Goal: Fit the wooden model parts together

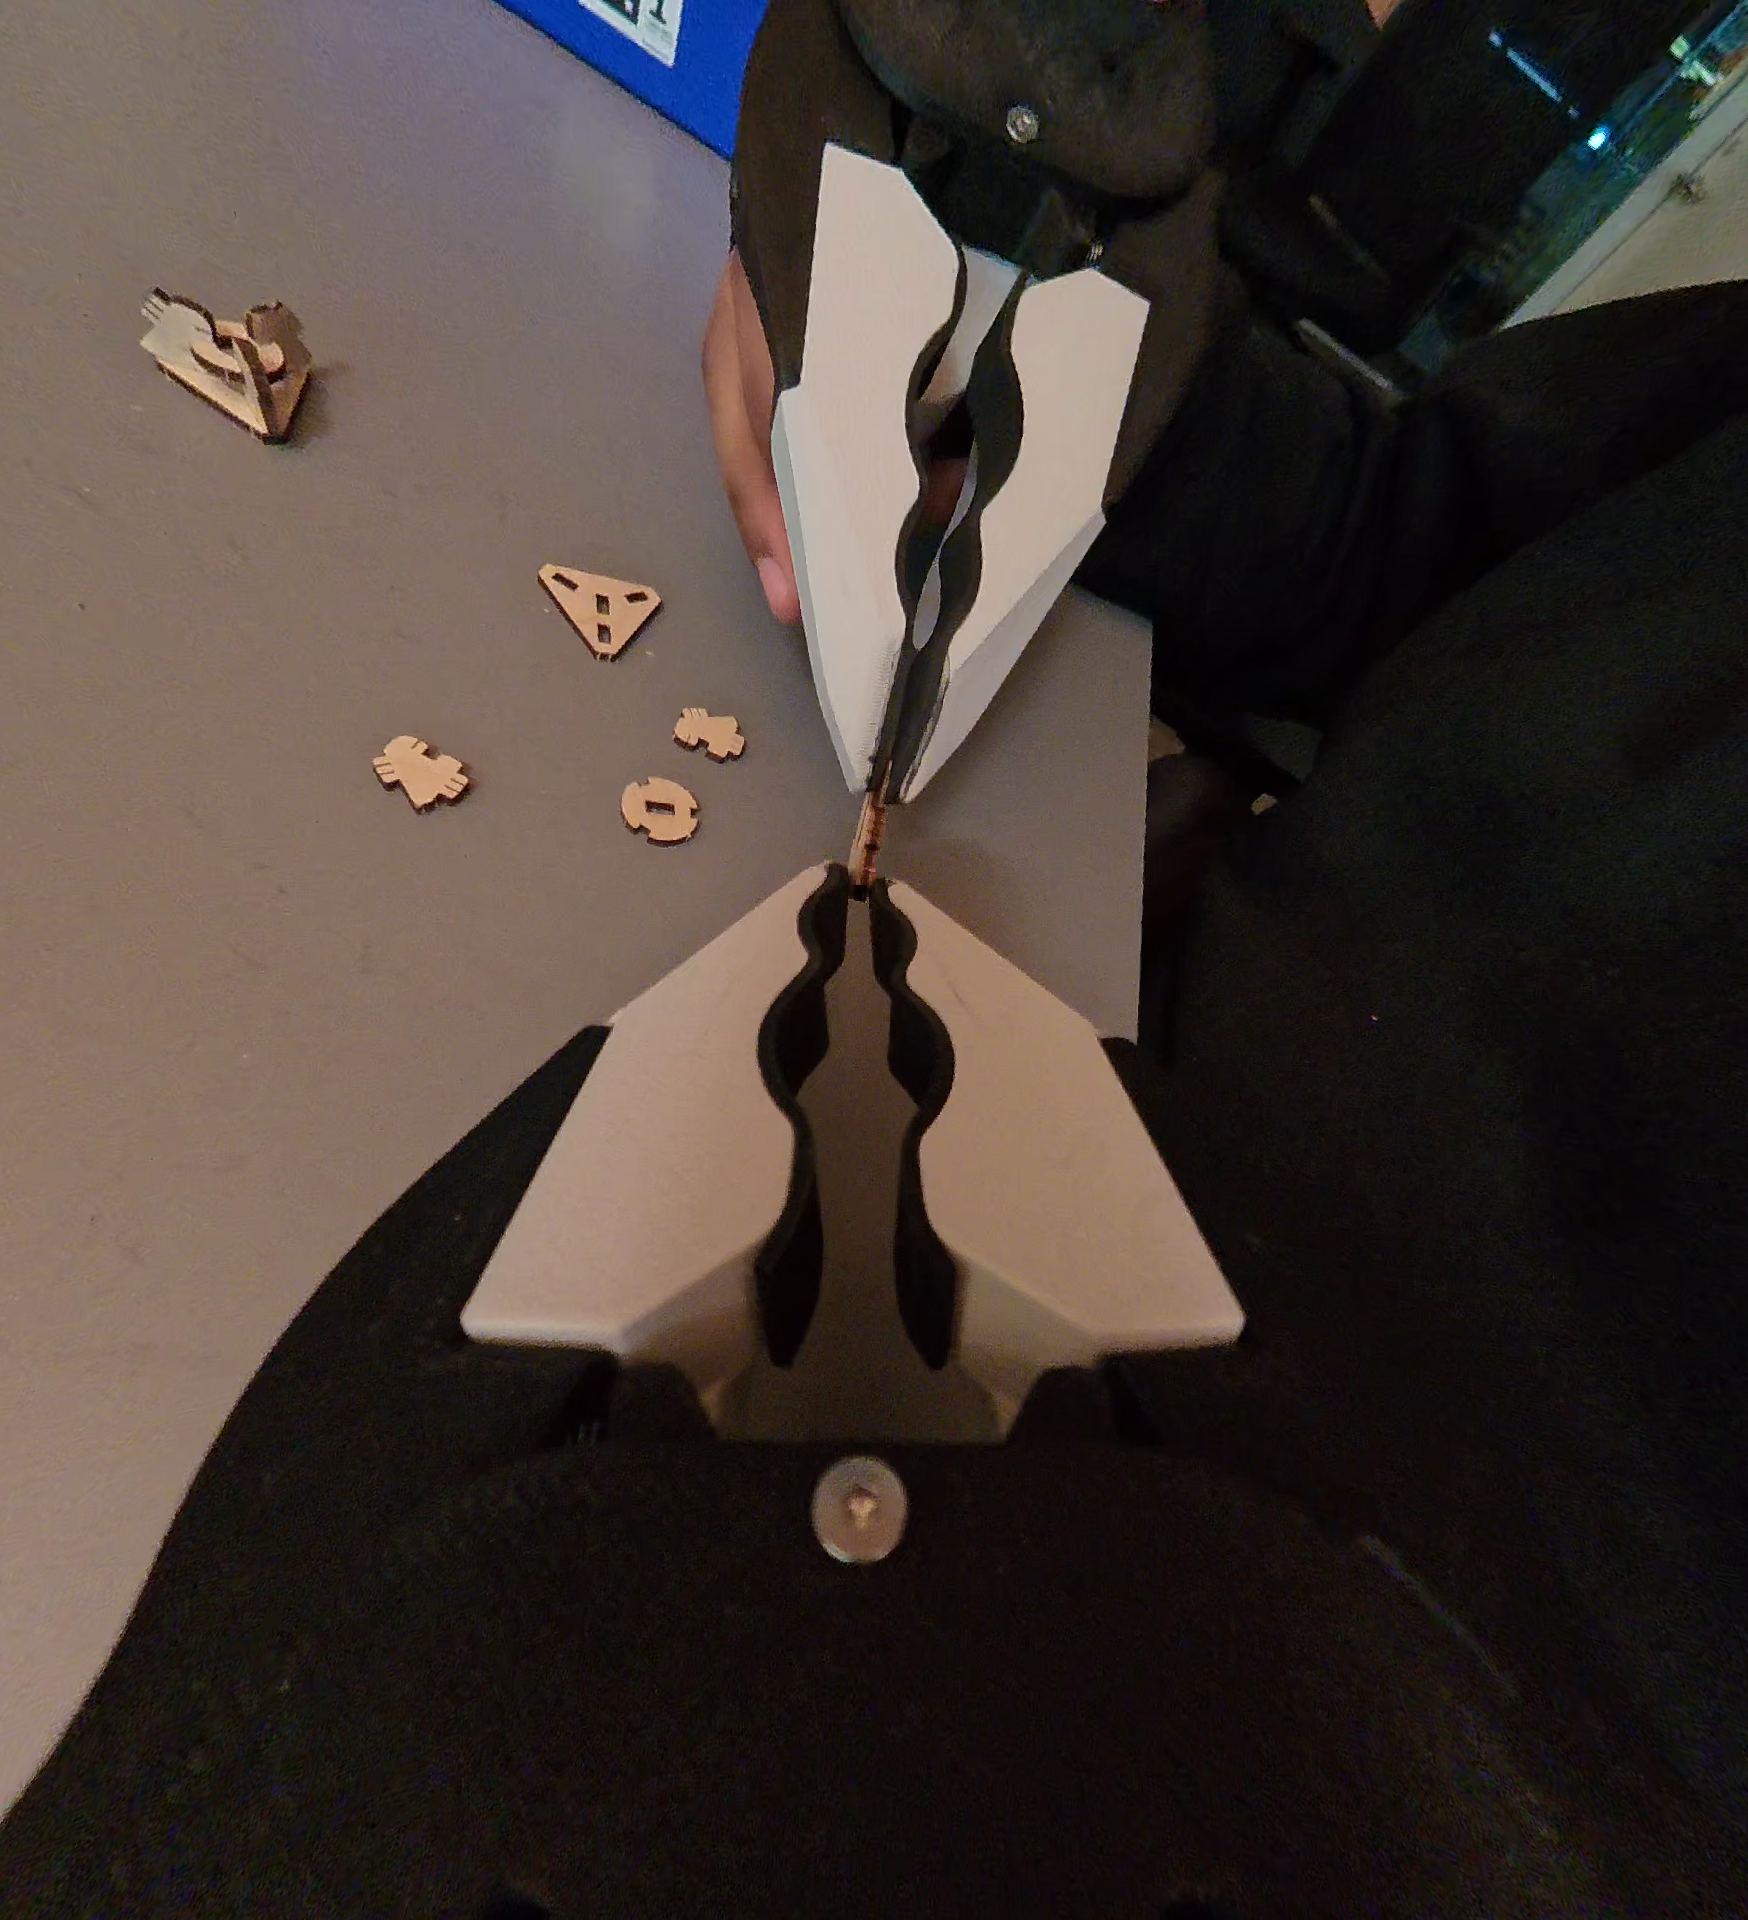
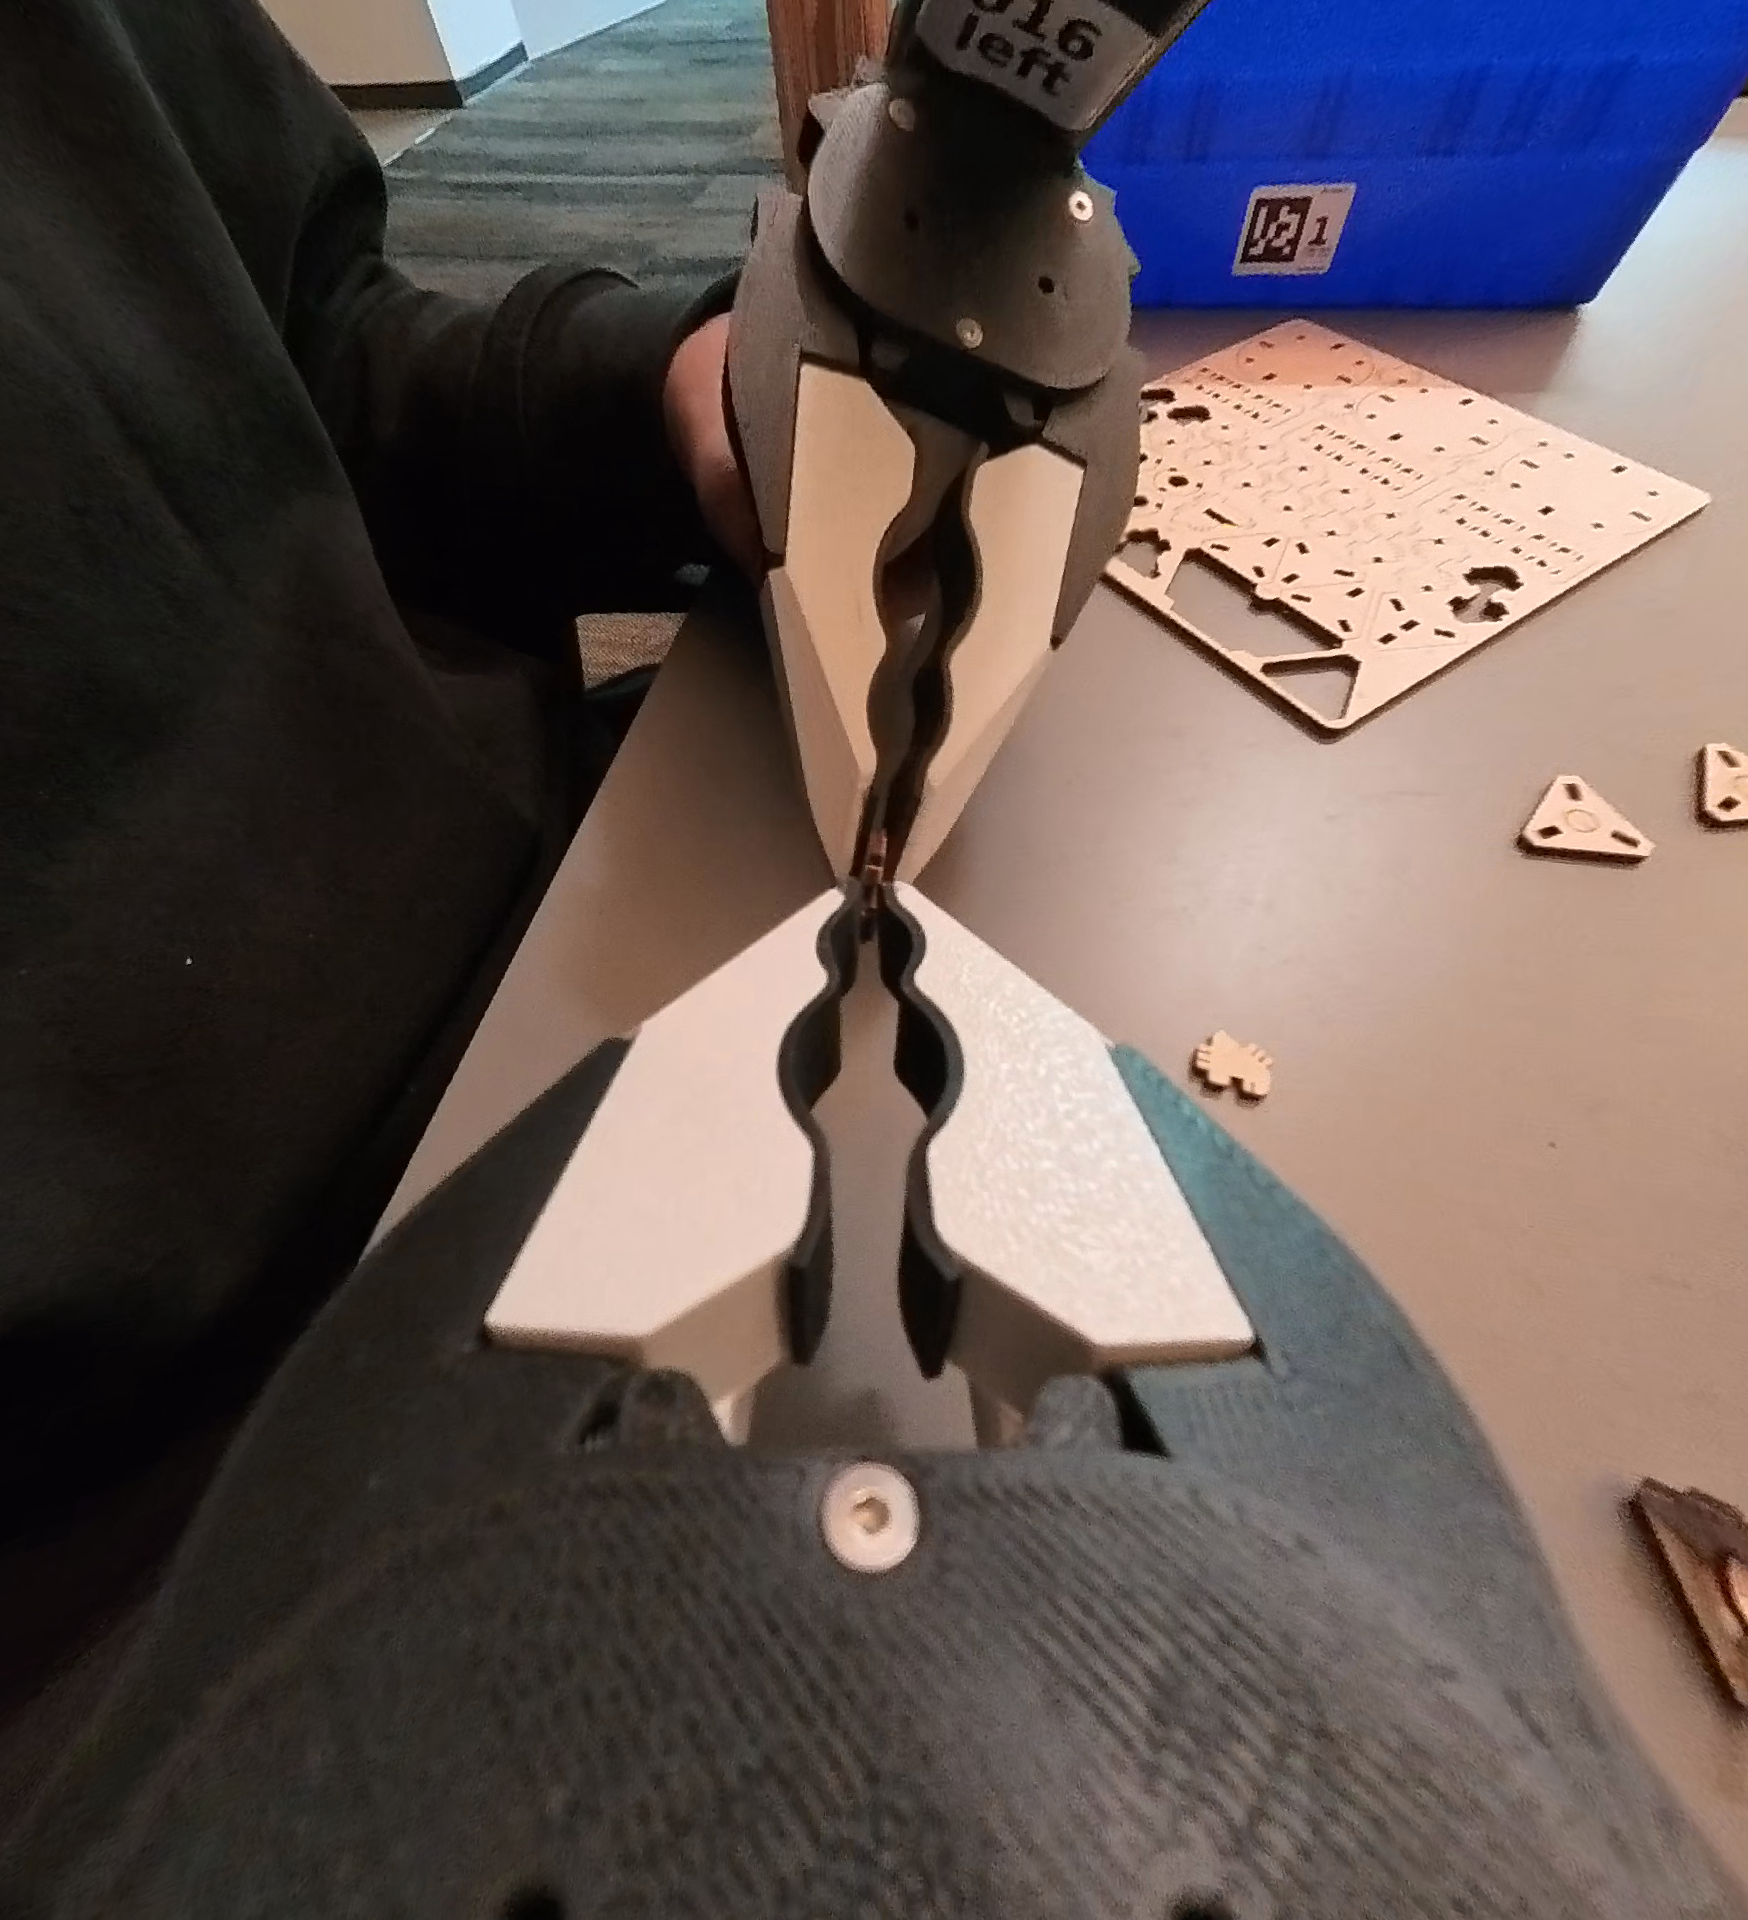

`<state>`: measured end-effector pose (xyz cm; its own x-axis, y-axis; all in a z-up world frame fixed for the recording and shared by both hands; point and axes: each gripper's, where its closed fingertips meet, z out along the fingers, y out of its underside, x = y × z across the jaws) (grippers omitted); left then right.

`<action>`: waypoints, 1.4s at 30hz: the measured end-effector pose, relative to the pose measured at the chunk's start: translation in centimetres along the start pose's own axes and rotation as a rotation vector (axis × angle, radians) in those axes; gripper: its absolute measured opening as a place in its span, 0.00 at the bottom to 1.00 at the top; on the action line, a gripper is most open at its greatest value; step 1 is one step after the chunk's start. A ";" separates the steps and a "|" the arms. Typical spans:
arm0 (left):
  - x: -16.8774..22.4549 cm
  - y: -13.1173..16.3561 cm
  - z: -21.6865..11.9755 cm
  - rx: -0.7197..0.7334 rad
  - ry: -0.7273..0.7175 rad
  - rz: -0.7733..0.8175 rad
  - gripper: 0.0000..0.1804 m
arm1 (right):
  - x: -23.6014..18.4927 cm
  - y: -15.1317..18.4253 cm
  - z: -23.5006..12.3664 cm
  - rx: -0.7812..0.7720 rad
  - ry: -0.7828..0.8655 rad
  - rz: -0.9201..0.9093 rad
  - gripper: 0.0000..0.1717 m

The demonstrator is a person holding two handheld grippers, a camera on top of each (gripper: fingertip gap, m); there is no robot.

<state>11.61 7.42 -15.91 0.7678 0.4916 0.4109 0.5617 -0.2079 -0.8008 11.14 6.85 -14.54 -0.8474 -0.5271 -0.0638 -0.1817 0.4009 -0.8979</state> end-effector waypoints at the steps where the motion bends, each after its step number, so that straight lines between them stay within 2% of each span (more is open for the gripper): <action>1: 0.0 0.1 0.1 -0.007 -0.003 0.002 0.01 | 0.0 0.1 0.0 -0.006 0.001 -0.003 0.01; 9: -0.1 0.3 0.3 -0.027 -0.026 0.030 0.00 | 0.0 0.3 0.0 -0.020 0.002 0.000 0.01; 13: -1.5 -0.2 -0.4 0.012 -0.101 0.010 0.00 | 3.1 -0.3 -1.7 0.022 0.198 -0.038 0.07; 16: -2.3 -0.6 -1.0 0.058 -0.124 -0.037 0.00 | 4.9 0.3 -3.5 0.005 0.301 -0.050 0.04; 18: -2.7 -0.6 -1.0 0.059 -0.143 -0.056 0.00 | 5.0 0.9 -3.6 -0.011 0.285 -0.007 0.05; 21: -3.2 -0.3 -0.8 0.033 -0.186 -0.062 0.00 | 4.2 2.1 -2.3 -0.080 0.226 0.042 0.13; 24: -3.5 0.0 -0.7 0.016 -0.204 -0.074 0.00 | 3.4 3.4 -0.7 -0.167 0.205 0.025 0.19; 27: -3.8 0.0 -0.7 0.016 -0.203 -0.099 0.00 | 3.4 4.1 -0.1 -0.213 0.221 0.002 0.20; 35: -4.1 0.8 -0.3 -0.035 -0.212 -0.134 0.00 | 3.4 5.2 0.4 -0.268 0.229 -0.015 0.09; 41: -4.3 2.0 0.2 -0.110 -0.227 -0.158 0.00 | 3.7 5.2 0.2 -0.276 0.247 -0.027 0.08; 42: -4.3 2.1 0.2 -0.117 -0.225 -0.158 0.00 | 3.9 5.1 0.0 -0.269 0.258 -0.029 0.02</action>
<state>9.44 5.08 -19.42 0.5878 0.6980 0.4091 0.7105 -0.2035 -0.6737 6.91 6.79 -19.36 -0.9315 -0.3490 0.1024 -0.3031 0.5895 -0.7487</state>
